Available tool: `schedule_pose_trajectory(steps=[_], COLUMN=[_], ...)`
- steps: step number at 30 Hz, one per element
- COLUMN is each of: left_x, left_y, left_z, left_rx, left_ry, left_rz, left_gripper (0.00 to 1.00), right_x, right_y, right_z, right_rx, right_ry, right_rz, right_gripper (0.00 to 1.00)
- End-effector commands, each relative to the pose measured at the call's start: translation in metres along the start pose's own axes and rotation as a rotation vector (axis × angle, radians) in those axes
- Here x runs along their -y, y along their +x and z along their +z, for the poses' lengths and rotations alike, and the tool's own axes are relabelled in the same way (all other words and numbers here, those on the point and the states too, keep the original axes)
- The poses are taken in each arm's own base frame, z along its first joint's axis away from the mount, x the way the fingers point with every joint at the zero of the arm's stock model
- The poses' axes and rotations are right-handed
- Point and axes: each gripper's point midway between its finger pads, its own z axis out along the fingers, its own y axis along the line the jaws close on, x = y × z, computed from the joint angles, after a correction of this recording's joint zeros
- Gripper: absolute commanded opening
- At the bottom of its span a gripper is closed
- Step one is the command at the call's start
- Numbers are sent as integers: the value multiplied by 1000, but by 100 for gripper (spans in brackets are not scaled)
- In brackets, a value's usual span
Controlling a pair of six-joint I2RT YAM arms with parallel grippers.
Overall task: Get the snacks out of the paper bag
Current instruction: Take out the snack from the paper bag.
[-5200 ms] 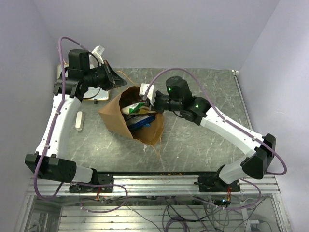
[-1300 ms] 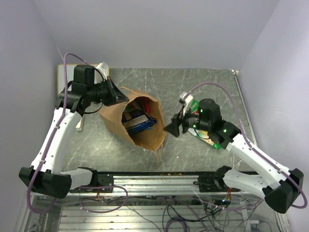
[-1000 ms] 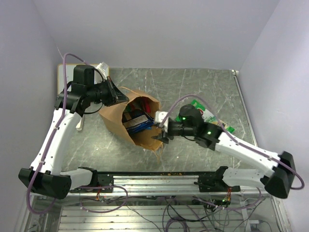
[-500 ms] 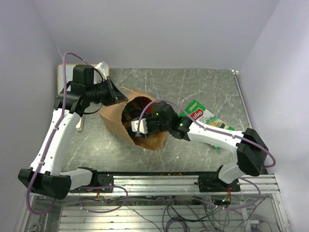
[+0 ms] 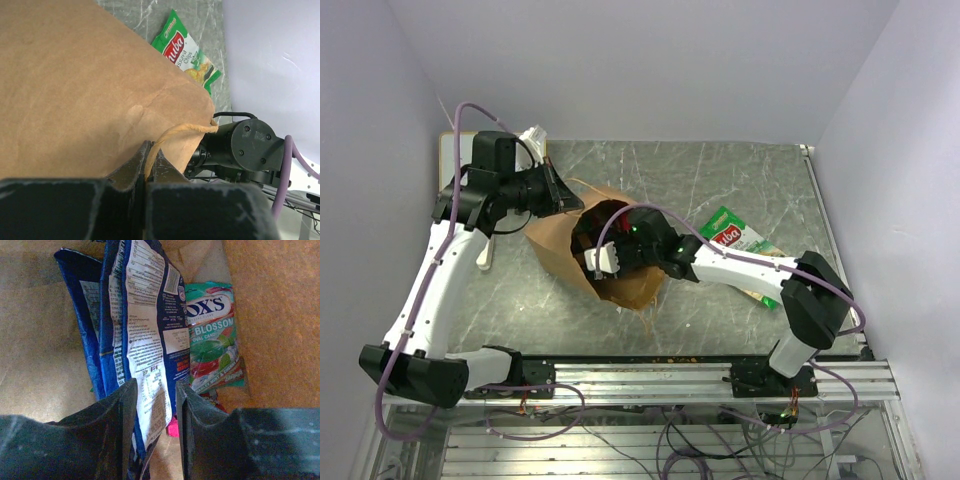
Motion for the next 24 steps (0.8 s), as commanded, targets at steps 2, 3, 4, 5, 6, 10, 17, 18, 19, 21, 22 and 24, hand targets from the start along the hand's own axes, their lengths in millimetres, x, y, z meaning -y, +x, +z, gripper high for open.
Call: schedule_pose_trajectory(steps=[2,3,4,5,6,10,17,18,19,21,22,24], left_x=[5,4,4,4,4,5,6,6,6,6,6,7], left_y=[-5,-6,-6,-6,-6,-5,-4,-5,-4,-5,-5,-6], left_z=[-3,-3,-3,-2,-2,-3,-4,-4,-4,-5,-5,-5], left_rx=[5,4,4,4,4,4,1,3,3,4,4,4], left_ry=[1,0,0,2,2,1,6,7,7,6,5,8], left_rz=[56,57,57,56,56,55,51,51,51,52,52,56], left_gripper=[7,7,7,7,7,7,7,7,7,7,7,7], right_x=[5,3,1,0,-2,-3,-4,-2,-1,1,0,0], right_y=[-9,-8,-7,-6,-5,-8,1,1,2,4,5,6], right_z=[2,2,3,3,4,1,11,11,12,15,17,19], right_rx=[42,45,43,41,40,51,34,36,34,31,27,22], right_ry=[-14,-20,-24,-26,-33,-28,-17,-7,4,11,4,1], right_rz=[-37,-37,-35,-32,-31,-27,-34,-40,-45,-49,-61,-72], right_gripper=[38,39,40,40,41,44,46,47,47,47,47,48])
